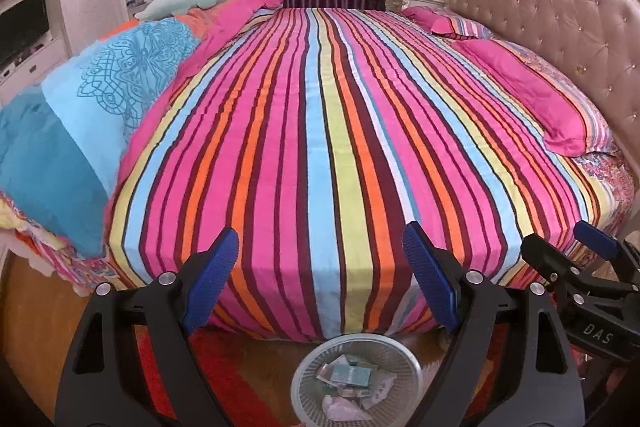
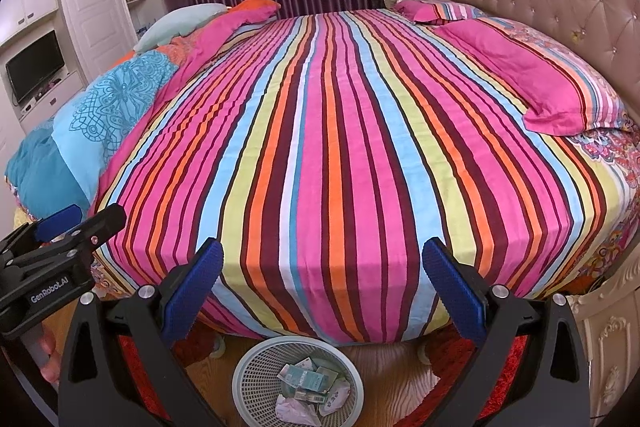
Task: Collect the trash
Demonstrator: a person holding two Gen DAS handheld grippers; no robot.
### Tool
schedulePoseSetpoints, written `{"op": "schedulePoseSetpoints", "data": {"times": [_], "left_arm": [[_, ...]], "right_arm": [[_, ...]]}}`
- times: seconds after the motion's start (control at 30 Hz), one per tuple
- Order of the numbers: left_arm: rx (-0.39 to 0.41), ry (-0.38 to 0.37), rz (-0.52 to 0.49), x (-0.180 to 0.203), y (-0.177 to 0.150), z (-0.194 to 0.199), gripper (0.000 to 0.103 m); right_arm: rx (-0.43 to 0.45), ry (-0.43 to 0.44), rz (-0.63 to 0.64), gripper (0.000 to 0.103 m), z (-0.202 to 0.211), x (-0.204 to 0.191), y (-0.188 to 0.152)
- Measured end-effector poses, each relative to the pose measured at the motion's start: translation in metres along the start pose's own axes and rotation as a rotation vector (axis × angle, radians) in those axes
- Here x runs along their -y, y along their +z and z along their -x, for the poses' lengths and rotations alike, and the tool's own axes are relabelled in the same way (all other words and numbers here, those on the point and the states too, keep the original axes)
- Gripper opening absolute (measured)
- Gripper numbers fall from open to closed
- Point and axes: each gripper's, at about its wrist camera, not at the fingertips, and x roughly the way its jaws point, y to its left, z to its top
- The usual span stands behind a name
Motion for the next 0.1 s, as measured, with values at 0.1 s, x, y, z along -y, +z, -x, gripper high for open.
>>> {"op": "schedulePoseSetpoints", "data": {"times": [0.1], "left_arm": [[-0.003,0.0,0.002,0.0015,-0.001,0.0004,0.082]], "right_arm": [[0.0,0.0,-0.002,0.095,0.0,0.0001,0.0005]]}}
